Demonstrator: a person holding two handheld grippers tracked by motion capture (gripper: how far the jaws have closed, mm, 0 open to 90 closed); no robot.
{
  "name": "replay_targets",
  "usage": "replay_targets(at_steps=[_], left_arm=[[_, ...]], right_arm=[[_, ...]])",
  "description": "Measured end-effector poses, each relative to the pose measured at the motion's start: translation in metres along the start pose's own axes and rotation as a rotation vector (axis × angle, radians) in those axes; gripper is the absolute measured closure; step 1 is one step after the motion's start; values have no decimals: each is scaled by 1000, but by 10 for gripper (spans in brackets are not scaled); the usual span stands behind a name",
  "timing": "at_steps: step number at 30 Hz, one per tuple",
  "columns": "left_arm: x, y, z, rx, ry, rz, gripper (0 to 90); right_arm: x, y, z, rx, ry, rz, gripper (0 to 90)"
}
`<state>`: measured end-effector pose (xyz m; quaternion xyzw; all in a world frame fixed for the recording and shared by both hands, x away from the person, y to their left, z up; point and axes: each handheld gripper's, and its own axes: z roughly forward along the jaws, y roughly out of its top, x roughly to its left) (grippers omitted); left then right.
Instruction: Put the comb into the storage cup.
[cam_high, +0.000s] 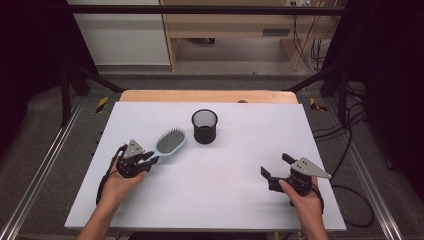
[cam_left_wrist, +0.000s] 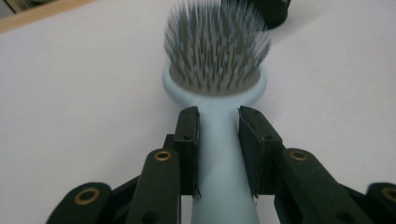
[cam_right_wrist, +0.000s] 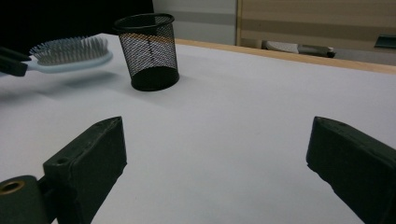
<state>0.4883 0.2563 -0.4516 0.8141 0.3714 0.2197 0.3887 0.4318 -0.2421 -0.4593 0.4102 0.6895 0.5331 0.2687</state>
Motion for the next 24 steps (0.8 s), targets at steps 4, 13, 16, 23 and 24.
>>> replay_targets(at_steps=[4, 13, 16, 23, 24], left_arm=[[0, -6, 4, 39, 1, -10, 695], [-6, -10, 3, 84, 12, -7, 696], [-7, -13, 5, 117, 8, -14, 697], [-8, -12, 7, 151, 14, -14, 696], [-7, -12, 7, 158, 13, -16, 697]], right_arm=[[3, 1, 3, 17, 21, -21, 51], [10, 3, 5, 23, 46, -50, 50], [11, 3, 5, 27, 49, -60, 50], [10, 2, 3, 27, 43, -54, 50], [9, 2, 4, 28, 44, -53, 50]])
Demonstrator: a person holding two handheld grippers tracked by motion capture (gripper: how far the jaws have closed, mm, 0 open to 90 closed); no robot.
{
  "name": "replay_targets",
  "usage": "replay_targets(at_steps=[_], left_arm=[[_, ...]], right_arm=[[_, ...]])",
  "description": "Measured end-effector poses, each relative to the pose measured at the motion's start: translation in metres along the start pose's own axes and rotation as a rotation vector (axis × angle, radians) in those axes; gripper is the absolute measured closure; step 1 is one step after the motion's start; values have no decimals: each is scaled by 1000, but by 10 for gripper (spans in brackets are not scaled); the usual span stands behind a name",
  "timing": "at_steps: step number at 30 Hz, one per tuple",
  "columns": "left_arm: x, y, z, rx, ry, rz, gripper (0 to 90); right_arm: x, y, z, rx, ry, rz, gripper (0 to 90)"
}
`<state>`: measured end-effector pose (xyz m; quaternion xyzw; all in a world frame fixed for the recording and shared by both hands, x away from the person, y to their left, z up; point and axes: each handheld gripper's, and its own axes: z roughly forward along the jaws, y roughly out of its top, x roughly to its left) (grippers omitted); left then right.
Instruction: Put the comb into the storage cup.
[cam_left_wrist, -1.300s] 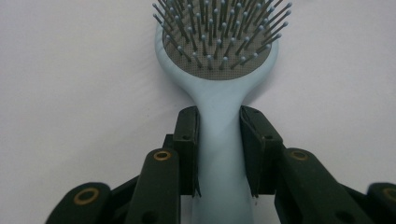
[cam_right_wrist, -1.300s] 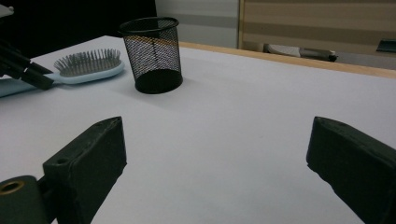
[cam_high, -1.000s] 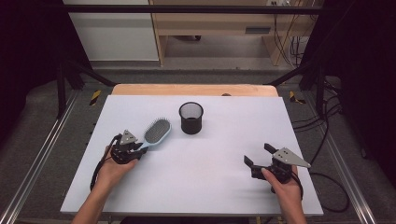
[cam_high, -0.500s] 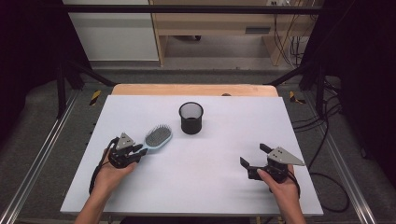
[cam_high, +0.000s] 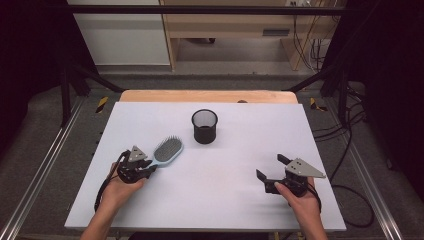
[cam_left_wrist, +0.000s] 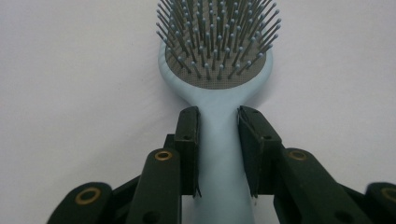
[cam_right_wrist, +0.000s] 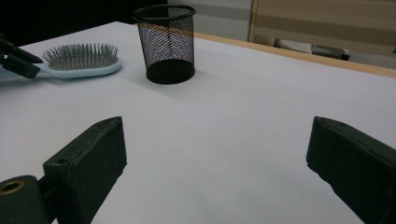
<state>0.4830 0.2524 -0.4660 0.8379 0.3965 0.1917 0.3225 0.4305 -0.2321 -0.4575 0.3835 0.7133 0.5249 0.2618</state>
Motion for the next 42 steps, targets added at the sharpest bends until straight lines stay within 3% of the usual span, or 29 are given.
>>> replay_targets(at_steps=[16, 21, 29, 38, 42], left_arm=[[5, -1, 6, 42, -38, -28, 668], [3, -1, 6, 48, -32, -15, 645], [2, 0, 6, 56, -26, -12, 688], [6, -4, 3, 16, -39, -4, 691], [8, -4, -5, -31, -32, -18, 692]], right_arm=[[-2, -3, 2, 20, -6, 4, 50], [-3, -4, 3, 27, 0, 6, 50], [-3, -6, 4, 36, -2, 14, 50], [0, -5, 5, 39, 7, -6, 51], [0, -5, 5, 42, 9, -1, 51]])
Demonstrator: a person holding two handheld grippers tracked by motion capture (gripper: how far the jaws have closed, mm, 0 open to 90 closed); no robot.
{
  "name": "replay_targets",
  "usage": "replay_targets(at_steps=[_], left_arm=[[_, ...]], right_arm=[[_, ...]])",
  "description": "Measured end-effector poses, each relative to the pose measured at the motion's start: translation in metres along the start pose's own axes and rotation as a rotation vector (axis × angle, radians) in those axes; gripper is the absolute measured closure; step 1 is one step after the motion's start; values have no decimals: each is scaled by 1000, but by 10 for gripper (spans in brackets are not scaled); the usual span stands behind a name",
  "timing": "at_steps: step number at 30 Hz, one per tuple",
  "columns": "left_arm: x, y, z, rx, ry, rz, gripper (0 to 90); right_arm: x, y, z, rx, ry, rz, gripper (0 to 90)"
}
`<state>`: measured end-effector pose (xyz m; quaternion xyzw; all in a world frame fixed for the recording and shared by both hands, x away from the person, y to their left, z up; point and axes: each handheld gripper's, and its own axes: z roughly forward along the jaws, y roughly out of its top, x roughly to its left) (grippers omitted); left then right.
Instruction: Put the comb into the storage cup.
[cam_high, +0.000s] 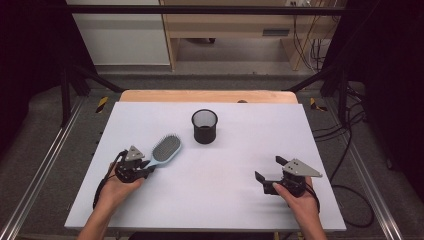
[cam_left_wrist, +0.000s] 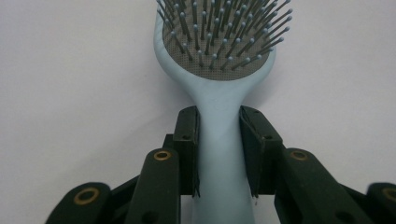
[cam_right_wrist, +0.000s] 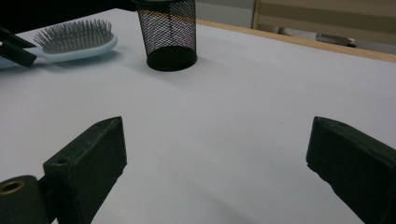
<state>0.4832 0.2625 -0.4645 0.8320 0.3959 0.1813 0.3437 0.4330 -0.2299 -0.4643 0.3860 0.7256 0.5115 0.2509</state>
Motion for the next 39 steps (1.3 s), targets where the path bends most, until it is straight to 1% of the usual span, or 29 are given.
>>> replay_targets(at_steps=[1, 3, 4, 5, 7, 9, 11, 15, 16, 18, 20, 21, 23, 24, 25, 27, 28, 30, 32, 34, 36, 38, 39], left_arm=[[0, 1, -2, -14, 5, -4, 692], [1, 3, -6, -41, 12, 4, 691], [1, 4, -8, -64, 11, 6, 691], [1, 5, -9, -76, 9, 2, 692], [0, 6, -11, -93, 6, 6, 692], [-1, 8, -13, -114, 7, 0, 691], [-2, 8, -14, -135, 1, -8, 692], [-5, 9, -16, -180, 12, -12, 692], [-6, 10, -16, -185, 10, -11, 692], [-8, 11, -17, -199, 17, -5, 692], [-12, 13, -18, -221, 17, 5, 692], [-14, 14, -19, -232, 18, 10, 692], [-18, 17, -20, -236, 15, 1, 692], [-20, 17, -20, -246, 13, -1, 692], [-22, 18, -20, -255, 5, -3, 692], [-27, 19, -20, -278, -3, -9, 692], [-28, 19, -21, -288, -10, -7, 692], [-33, 21, -21, -313, -19, -7, 692], [-37, 23, -22, -338, -29, -7, 692], [-41, 24, -22, -358, -36, -4, 692], [-46, 25, -22, -376, -36, 4, 692], [-49, 26, -23, -389, -50, 3, 692], [-51, 27, -23, -393, -51, 6, 692]], right_arm=[[0, 0, 0, -2, 0, 1, 51], [1, 1, 0, -6, 3, -2, 51], [2, 2, 0, -7, 4, -7, 51], [3, 3, 0, -7, 6, -10, 50], [4, 3, 0, -8, 9, -13, 50], [5, 3, 1, -4, 6, -16, 50], [7, 4, 1, -6, 6, -5, 50], [10, 5, 6, 5, 8, 1, 50], [11, 5, 6, 10, 10, -4, 50], [14, 6, 7, 12, 16, -4, 49], [18, 7, 9, 19, 24, 5, 49], [20, 8, 9, 13, 34, 9, 50], [25, 11, 9, 11, 60, 28, 54], [28, 13, 9, 12, 67, 46, 58], [31, 14, 10, 10, 76, 53, 58], [36, 16, 14, -7, 94, 90, 56], [40, 18, 17, -12, 108, 105, 56], [46, 21, 22, -12, 127, 117, 51], [53, 27, 30, -21, 138, 135, 54], [59, 32, 36, -25, 153, 162, 55], [66, 37, 45, -23, 175, 172, 55], [72, 41, 52, -25, 194, 184, 57], [77, 44, 57, -27, 217, 201, 58]])
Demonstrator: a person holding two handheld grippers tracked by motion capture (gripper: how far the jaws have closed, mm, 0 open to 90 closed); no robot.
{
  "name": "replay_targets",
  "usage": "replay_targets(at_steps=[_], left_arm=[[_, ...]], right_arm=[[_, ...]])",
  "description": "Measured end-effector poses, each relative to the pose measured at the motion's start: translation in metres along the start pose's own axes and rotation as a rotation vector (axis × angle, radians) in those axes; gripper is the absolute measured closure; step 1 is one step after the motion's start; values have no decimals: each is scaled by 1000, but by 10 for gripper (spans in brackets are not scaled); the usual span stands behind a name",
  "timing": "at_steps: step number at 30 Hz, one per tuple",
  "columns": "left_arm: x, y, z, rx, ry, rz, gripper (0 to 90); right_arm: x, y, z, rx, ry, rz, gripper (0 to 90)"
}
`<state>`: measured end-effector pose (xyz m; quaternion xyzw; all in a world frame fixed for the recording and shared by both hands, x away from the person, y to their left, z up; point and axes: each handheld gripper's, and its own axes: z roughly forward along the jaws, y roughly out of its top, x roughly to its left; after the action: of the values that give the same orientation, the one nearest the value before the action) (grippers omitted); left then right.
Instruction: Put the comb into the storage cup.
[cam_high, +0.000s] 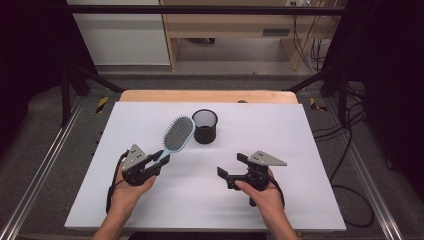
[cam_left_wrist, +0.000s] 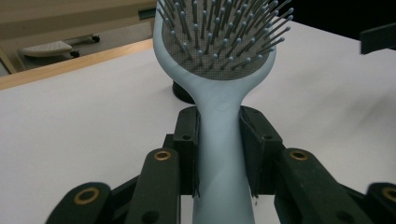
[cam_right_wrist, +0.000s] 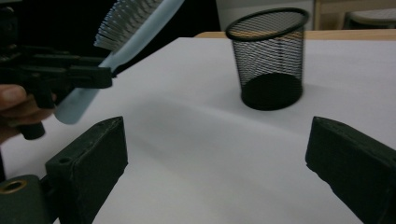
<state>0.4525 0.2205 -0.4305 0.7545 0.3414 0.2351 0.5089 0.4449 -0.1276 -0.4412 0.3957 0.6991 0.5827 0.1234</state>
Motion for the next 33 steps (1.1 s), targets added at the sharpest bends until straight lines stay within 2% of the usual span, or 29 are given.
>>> replay_targets(at_steps=[5, 12, 17, 21, 28, 33], left_arm=[[-12, 3, 4, -6, -17, 35, 692], [-18, 5, 3, -24, -36, 47, 692], [-21, 5, 5, -30, -51, 56, 692], [-26, 7, 5, -36, -56, 62, 692], [-27, 9, 3, -58, -57, 59, 692], [-28, 8, 4, -68, -64, 47, 692]], right_arm=[[14, 8, 28, 16, 73, 24, 52], [31, 19, 60, 23, 176, 74, 44], [39, 24, 76, 15, 210, 104, 41], [41, 33, 82, -9, 237, 131, 48], [40, 52, 81, -55, 251, 163, 68], [38, 62, 83, -64, 253, 184, 101]])
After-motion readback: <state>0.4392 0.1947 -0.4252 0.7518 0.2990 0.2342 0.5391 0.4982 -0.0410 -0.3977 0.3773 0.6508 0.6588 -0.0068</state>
